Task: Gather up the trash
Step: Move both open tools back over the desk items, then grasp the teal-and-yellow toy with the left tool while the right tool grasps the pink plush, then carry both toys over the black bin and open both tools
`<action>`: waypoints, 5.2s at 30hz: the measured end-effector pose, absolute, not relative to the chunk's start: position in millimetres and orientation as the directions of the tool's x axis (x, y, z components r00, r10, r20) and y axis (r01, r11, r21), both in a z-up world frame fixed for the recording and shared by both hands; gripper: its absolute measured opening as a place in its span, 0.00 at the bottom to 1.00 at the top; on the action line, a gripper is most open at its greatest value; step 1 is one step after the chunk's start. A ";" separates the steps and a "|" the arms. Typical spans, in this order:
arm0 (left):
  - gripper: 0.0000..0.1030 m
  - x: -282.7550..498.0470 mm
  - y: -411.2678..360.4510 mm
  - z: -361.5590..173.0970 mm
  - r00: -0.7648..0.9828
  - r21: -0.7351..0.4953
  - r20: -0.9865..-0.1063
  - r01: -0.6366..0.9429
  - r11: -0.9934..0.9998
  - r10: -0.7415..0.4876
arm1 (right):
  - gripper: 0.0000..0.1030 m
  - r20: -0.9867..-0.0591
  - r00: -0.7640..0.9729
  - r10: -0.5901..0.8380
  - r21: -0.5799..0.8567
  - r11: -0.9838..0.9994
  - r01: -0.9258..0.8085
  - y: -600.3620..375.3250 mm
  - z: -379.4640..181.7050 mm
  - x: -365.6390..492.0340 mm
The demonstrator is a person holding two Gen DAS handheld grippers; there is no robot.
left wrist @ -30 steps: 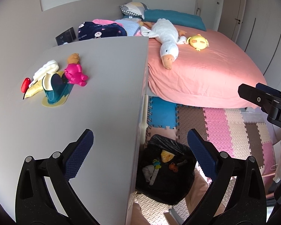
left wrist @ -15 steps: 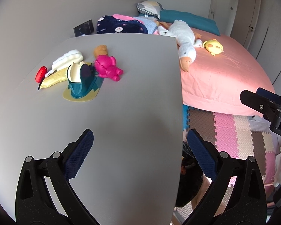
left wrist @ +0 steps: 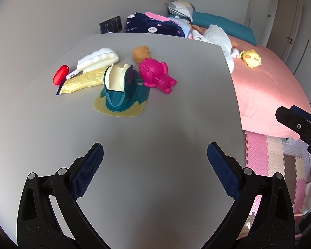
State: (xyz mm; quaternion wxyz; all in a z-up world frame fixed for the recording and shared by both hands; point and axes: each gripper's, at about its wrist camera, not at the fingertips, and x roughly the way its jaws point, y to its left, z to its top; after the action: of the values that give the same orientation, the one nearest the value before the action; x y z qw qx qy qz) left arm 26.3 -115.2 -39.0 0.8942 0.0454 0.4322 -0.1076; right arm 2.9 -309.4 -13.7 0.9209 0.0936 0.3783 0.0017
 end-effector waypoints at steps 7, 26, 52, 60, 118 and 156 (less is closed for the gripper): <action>0.94 45.3 -97.5 -40.0 0.617 -0.014 -0.776 0.189 0.982 -0.129 | 0.80 -0.708 0.701 0.088 0.173 0.984 0.052 -296.6 -23.3 23.2; 0.71 112.9 -80.8 -51.2 0.615 -0.008 -0.780 0.177 0.984 -0.117 | 0.80 -0.719 0.689 0.092 0.177 0.983 0.054 -279.8 -37.3 69.7; 0.34 139.9 -46.2 -47.0 0.615 -0.072 -0.776 0.134 0.988 -0.140 | 0.80 -0.719 0.678 0.154 0.165 0.985 -0.050 -226.9 -37.2 105.4; 0.34 142.6 -30.4 -47.9 0.608 -0.095 -0.782 0.102 0.990 -0.137 | 0.80 -0.716 0.670 0.195 0.155 0.981 -0.119 -199.1 -33.7 116.7; 0.34 92.6 -48.8 -13.3 0.562 -0.379 -0.713 0.192 0.905 -0.418 | 0.42 -0.728 0.671 0.142 0.135 0.989 -0.062 -238.6 2.1 101.3; 0.34 0.5 -147.7 31.6 0.587 -0.286 -0.680 0.340 0.896 -0.440 | 0.42 -0.657 0.753 0.048 0.124 0.991 0.045 -331.3 50.5 -29.9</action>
State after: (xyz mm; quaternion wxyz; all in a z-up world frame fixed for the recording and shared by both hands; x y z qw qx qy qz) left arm 0.5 -147.7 31.6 0.8885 -0.0628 0.3982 -0.2193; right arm -29.9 -331.3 50.5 0.9338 0.0658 0.3517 0.0009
